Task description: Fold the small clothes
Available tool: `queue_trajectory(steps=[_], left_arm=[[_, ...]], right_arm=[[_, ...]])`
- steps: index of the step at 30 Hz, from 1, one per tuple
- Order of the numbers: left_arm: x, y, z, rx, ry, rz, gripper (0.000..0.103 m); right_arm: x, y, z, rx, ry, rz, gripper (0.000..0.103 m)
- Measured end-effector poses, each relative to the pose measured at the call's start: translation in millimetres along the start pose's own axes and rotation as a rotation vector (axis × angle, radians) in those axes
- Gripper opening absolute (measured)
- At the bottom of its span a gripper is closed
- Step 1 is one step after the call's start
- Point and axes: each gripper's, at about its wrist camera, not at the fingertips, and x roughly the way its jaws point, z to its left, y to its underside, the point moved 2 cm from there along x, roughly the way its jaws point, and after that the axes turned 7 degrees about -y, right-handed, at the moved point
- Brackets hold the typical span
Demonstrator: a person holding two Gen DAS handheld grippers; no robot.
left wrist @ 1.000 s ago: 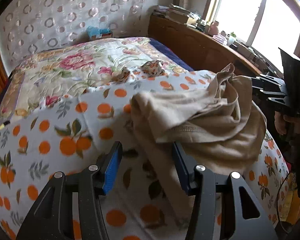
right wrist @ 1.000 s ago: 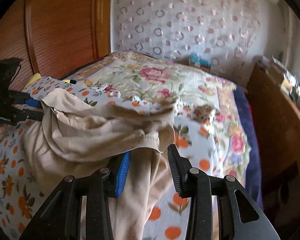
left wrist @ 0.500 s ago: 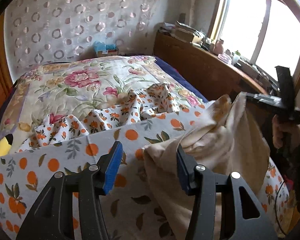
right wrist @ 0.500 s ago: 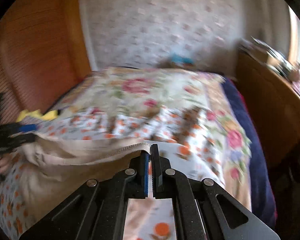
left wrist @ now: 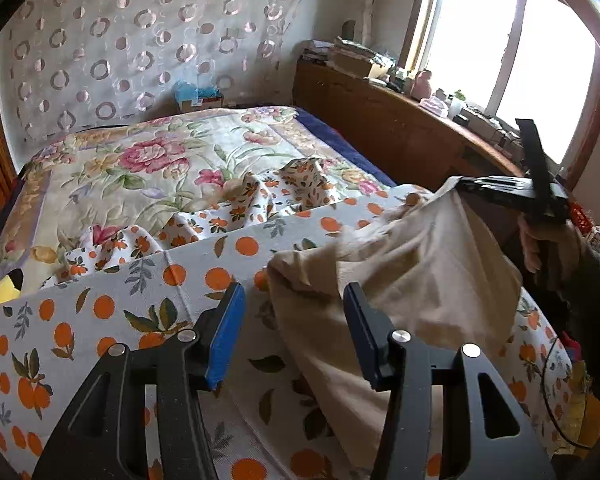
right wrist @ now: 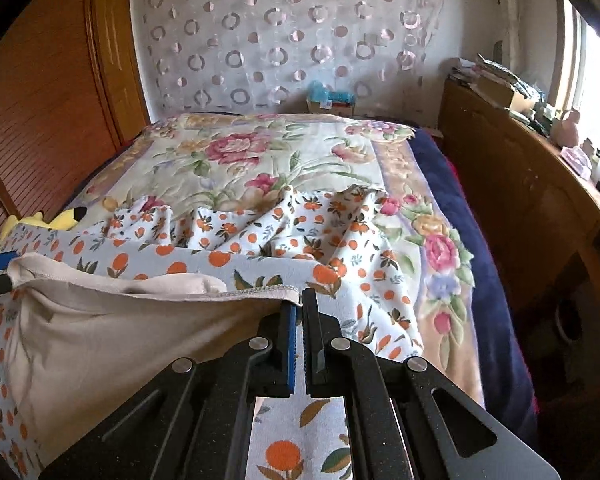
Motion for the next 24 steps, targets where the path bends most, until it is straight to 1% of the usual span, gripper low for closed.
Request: queue_trajectory(steps=[4, 8, 9, 11, 12, 14, 16, 17, 18, 20, 22, 24], left_arm=[[-2, -1, -5, 0.022, 0.004, -0.008, 0.052], [18, -6, -6, 0.038, 0.0, 0.028, 0.052], [27, -9, -6, 0.04, -0.005, 0.04, 0.052], [41, -18, -3, 0.043, -0.014, 0.044, 0.052], [46, -21, -1, 0.037, -0.018, 0.043, 0.052], [56, -28, 6, 0.014, -0.026, 0.044, 0.052], [65, -35, 15, -0.01, -0.037, 0.041, 0.042], [68, -36, 19, -0.018, -0.051, 0.044, 0.03], [72, -37, 23, -0.026, -0.071, 0.055, 0.022], [74, -37, 29, -0.037, -0.096, 0.057, 0.022], [71, -36, 33, -0.044, -0.099, 0.053, 0.022], [64, -34, 35, -0.045, -0.113, 0.043, 0.022]], right_arm=[[13, 6, -1, 0.015, 0.013, 0.034, 0.002], [7, 4, -4, 0.047, 0.014, 0.022, 0.002], [5, 3, -3, 0.047, 0.013, 0.016, 0.005], [-2, 3, -1, 0.04, 0.028, 0.006, 0.02], [-7, 4, 1, 0.033, 0.032, 0.001, 0.023], [-13, 8, 1, 0.02, 0.026, -0.007, 0.033], [-21, 12, 3, 0.012, 0.034, -0.017, 0.037], [-26, 14, 4, 0.01, 0.022, -0.022, 0.038], [-30, 17, 6, 0.008, 0.009, -0.023, 0.038], [-38, 24, 9, 0.0, -0.004, -0.023, 0.041], [-44, 33, 13, -0.007, -0.03, -0.017, 0.046], [-49, 43, 16, -0.008, -0.041, -0.01, 0.046]])
